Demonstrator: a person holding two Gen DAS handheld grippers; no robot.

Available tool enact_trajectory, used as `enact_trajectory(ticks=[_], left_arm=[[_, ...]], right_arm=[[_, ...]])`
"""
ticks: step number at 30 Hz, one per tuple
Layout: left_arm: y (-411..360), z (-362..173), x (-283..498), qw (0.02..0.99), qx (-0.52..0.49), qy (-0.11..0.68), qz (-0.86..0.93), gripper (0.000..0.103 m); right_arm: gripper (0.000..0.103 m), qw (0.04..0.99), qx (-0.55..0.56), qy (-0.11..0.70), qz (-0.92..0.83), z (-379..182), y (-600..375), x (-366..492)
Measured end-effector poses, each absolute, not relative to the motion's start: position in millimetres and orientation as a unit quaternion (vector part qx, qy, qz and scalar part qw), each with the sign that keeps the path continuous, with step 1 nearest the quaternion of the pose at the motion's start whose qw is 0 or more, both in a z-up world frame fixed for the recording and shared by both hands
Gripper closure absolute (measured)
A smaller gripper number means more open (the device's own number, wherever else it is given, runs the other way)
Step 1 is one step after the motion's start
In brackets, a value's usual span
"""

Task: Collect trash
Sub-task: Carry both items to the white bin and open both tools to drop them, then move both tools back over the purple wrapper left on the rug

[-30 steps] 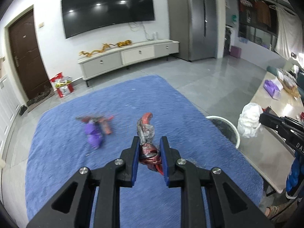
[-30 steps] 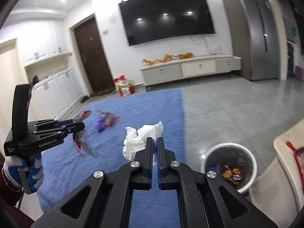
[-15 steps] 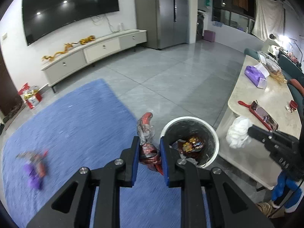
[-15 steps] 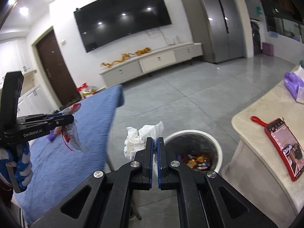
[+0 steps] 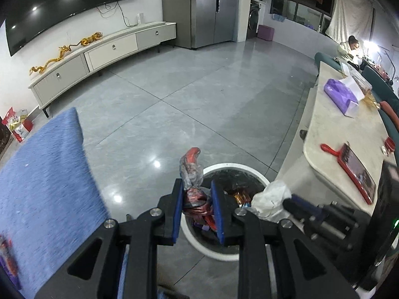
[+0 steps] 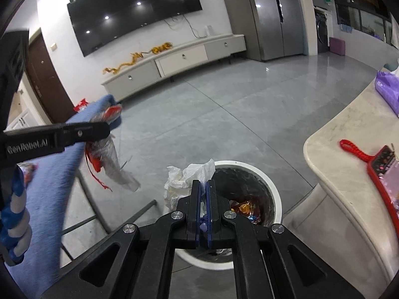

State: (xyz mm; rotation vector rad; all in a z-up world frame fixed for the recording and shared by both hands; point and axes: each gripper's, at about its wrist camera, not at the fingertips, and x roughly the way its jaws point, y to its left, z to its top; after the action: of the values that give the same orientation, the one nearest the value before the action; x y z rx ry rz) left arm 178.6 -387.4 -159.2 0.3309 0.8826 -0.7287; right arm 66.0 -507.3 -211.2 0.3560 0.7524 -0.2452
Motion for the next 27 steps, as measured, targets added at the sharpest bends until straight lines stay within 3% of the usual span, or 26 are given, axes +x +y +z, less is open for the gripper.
enact_trajectory(ticks=[6, 7, 10, 15, 27], left_arm=[[-408, -182, 197, 0.818, 0.139, 0.441, -0.342, 0.079], [-410, -185, 200, 0.815, 0.136, 0.447, -0.343, 0.075], [-410, -188, 204, 0.817, 0.127, 0.449, -0.340, 0.048], [-406, -181, 201, 0.816, 0.113, 0.445, -0.351, 0.047], [-341, -137, 162, 0.847, 0.076, 0.399, -0.343, 0.046]], right_arm=[[0.095, 0.893, 0.164, 0.396, -0.140, -243, -518, 88], [0.095, 0.890, 0.160, 0.402, -0.143, -248, -519, 90], [0.094, 0.882, 0.150, 0.420, -0.149, -260, -520, 95], [0.075, 0.881, 0.153, 0.422, -0.151, -259, -519, 91], [0.068, 0.892, 0.159, 0.399, -0.140, -213, -496, 47]])
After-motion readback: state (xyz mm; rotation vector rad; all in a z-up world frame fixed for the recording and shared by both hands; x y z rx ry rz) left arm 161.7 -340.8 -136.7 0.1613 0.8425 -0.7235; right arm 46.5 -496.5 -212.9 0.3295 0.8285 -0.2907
